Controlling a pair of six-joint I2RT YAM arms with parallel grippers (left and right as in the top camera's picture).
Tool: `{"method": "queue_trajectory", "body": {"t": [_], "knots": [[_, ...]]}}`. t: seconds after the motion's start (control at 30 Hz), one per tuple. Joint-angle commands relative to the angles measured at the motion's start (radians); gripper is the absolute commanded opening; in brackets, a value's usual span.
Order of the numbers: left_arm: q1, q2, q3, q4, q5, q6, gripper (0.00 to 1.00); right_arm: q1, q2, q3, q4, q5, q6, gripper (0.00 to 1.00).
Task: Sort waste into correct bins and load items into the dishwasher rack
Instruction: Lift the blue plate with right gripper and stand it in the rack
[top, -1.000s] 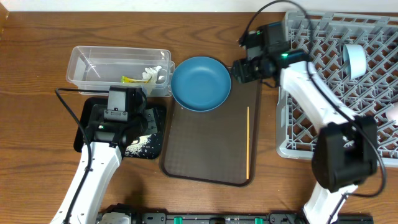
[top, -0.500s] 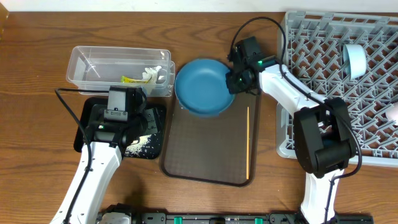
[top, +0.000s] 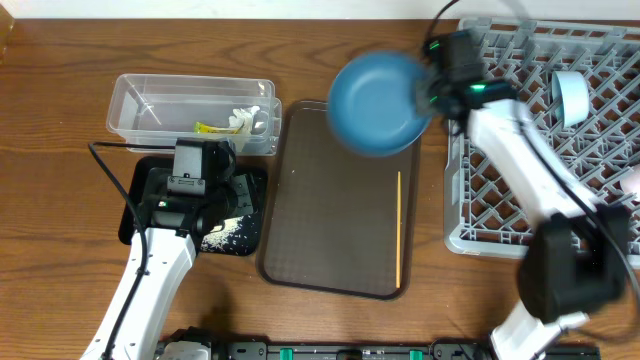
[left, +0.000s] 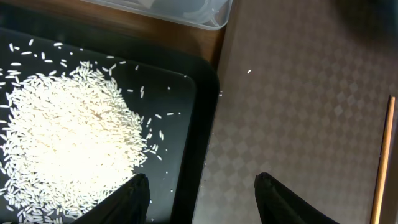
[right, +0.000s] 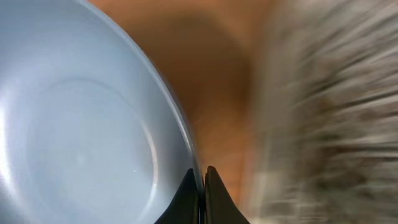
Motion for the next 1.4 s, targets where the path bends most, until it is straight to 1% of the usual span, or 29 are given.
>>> {"method": "queue_trajectory", "body": {"t": [0.0,0.13,0.2,0.27,0.33,0.43,0.53,0.8,1.0,1.17,1.2,1.3,1.37], "knots": [[0.005,0.002,0.011,-0.002,-0.01,0.001,0.57,-0.032,-0.121,0.013,0.048,0.288,-0.109,0.01],[0.005,0.002,0.011,-0.002,-0.01,0.001,0.57,-0.053,-0.162,0.013,0.175,0.584,-0.265,0.01],[0.005,0.002,0.011,-0.002,-0.01,0.001,0.57,-0.065,-0.157,0.013,0.277,0.76,-0.392,0.01],[0.005,0.002,0.011,-0.002,-0.009,0.001,0.57,-0.083,-0.143,0.013,0.391,0.883,-0.515,0.01],[0.005,0.002,0.011,-0.002,-0.01,0.001,0.57,-0.107,-0.125,0.013,0.499,0.937,-0.628,0.01],[0.005,0.002,0.011,-0.002,-0.01,0.001,0.57,-0.137,-0.102,0.013,0.586,0.957,-0.71,0.01],[0.005,0.002,0.011,-0.002,-0.009,0.001,0.57,-0.16,-0.066,0.013,0.636,1.011,-0.719,0.01],[0.005,0.002,0.011,-0.003,-0.009,0.001,0.57,-0.18,0.077,0.013,0.662,1.14,-0.715,0.01],[0.005,0.002,0.011,-0.009,-0.009,0.001,0.57,-0.171,0.156,0.013,0.661,1.16,-0.693,0.01],[0.005,0.002,0.011,-0.008,-0.009,0.001,0.57,-0.14,0.175,0.013,0.661,1.16,-0.673,0.01],[0.005,0.002,0.011,-0.009,-0.009,0.001,0.57,-0.132,0.175,0.013,0.66,1.16,-0.66,0.02],[0.005,0.002,0.011,-0.009,-0.009,0.001,0.57,-0.105,0.175,0.013,0.658,1.161,-0.647,0.12],[0.005,0.002,0.011,-0.009,-0.009,0.001,0.57,-0.084,0.175,0.013,0.641,1.16,-0.647,0.14]]}}
